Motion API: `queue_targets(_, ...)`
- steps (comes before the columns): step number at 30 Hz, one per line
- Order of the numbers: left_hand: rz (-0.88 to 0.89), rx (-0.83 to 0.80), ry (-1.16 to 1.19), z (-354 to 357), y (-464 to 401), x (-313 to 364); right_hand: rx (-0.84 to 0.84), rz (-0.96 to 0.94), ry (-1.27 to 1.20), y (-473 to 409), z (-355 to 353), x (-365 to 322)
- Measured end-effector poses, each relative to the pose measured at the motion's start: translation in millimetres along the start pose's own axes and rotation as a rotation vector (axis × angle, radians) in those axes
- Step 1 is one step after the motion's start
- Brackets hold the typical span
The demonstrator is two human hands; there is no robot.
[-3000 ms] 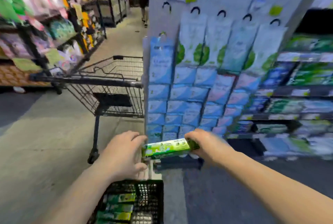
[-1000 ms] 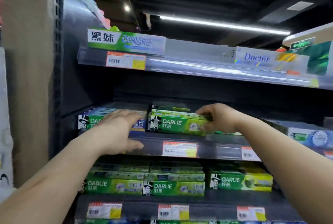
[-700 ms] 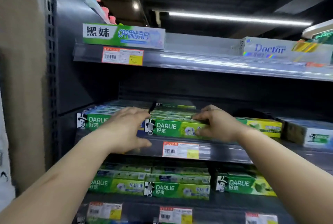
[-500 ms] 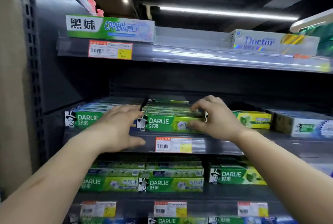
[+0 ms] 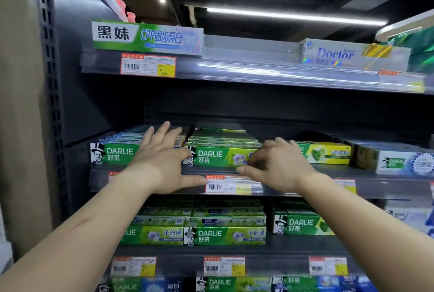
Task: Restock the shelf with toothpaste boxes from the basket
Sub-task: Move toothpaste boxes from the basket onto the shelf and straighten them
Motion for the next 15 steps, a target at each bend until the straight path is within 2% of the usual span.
queue_targets(15, -0.045, -0.046, -0.061, 6, -25, 8, -0.247, 0.075, -0.017, -7, 16, 3)
Point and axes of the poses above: each hand's wrist, its own y-axis away from the middle knuckle, its own z-axis out of the palm, x = y × z, the point moved 6 cm from there along -y, towards the middle knuckle, and after that the axes turned 4 degrees about -y, right-handed, at the moved point
